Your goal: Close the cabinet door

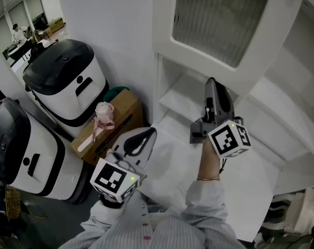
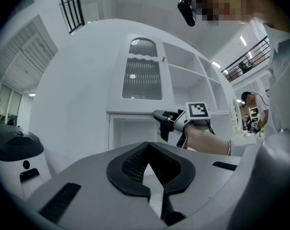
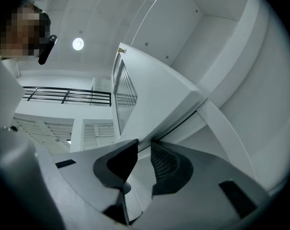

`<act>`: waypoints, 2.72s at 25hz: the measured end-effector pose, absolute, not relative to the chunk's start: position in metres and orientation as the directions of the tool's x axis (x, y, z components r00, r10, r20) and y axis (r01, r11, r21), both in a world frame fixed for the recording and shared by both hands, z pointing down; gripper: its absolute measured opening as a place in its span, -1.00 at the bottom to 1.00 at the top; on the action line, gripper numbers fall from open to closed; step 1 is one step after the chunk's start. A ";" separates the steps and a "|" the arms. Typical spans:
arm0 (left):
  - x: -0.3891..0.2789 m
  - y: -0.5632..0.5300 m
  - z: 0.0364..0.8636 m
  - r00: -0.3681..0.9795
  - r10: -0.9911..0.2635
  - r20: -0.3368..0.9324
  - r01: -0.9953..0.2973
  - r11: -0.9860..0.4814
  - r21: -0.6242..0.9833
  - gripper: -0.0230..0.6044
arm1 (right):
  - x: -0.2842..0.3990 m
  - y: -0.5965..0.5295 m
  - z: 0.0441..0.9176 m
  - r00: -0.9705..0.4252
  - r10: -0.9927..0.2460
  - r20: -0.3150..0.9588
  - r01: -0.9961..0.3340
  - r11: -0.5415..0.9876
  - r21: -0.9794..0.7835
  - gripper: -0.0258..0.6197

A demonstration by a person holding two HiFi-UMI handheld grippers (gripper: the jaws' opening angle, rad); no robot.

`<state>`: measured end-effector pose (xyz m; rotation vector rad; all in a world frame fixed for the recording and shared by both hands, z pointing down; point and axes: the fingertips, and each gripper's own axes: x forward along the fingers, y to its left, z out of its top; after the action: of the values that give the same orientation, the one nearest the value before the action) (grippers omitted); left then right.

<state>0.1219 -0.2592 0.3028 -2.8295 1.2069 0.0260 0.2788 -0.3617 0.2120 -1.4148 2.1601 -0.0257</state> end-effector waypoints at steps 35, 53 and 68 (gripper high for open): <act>0.153 -0.252 0.296 0.781 -0.623 -0.032 -0.624 -0.780 -0.049 -0.90 | 0.273 -0.311 0.228 -0.304 -0.895 -0.326 -0.924 0.360 -0.127 -0.67; 0.152 -0.215 0.334 0.863 -0.506 0.002 -0.506 -0.863 0.008 -0.90 | 0.194 -0.203 0.305 -0.390 -0.912 -0.131 -0.920 0.392 0.008 -0.82; 0.153 -0.219 0.344 0.888 -0.459 -0.029 -0.458 -0.889 0.028 -0.90 | 0.184 -0.206 0.341 -0.350 -0.936 -0.046 -0.936 0.351 -0.035 -0.85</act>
<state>0.1529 -0.2195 0.3443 -3.0721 0.7459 0.0557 0.1835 -0.2057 0.3413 -1.7566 2.5343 -0.0042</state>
